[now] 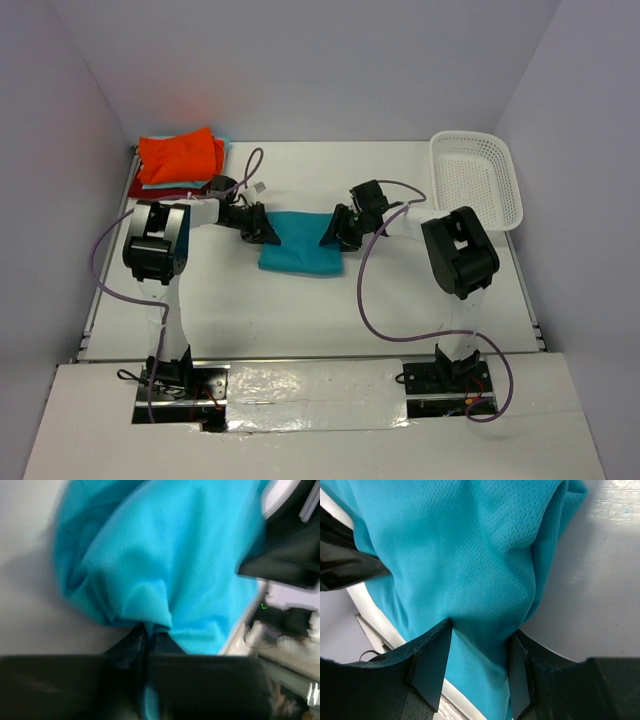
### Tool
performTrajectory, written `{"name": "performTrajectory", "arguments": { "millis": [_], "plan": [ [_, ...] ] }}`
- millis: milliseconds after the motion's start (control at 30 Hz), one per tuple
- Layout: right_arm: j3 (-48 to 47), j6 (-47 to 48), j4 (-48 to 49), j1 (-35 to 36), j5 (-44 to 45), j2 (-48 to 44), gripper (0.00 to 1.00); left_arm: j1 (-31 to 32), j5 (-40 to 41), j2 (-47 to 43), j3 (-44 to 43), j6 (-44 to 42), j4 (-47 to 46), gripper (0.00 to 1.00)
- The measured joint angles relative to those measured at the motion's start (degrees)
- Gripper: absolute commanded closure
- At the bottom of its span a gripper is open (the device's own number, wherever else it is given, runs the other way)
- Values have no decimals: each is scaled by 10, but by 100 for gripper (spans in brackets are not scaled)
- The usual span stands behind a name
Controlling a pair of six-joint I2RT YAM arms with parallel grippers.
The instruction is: Fold and stack the t-shirts
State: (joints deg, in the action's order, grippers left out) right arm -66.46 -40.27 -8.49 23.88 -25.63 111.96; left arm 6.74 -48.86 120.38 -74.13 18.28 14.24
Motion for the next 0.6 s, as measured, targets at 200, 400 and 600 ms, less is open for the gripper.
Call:
{"name": "performTrajectory", "arguments": {
  "millis": [200, 400, 600],
  "plan": [
    [2, -3, 3, -5, -4, -1, 41, -8, -16, 9, 4, 0, -2, 100],
    [7, 35, -48, -37, 27, -29, 38, -41, 44, -6, -32, -33, 63, 100],
    [-1, 91, -131, -71, 88, -77, 38, -62, 148, 2, -214, -115, 188, 100]
  ]
}}
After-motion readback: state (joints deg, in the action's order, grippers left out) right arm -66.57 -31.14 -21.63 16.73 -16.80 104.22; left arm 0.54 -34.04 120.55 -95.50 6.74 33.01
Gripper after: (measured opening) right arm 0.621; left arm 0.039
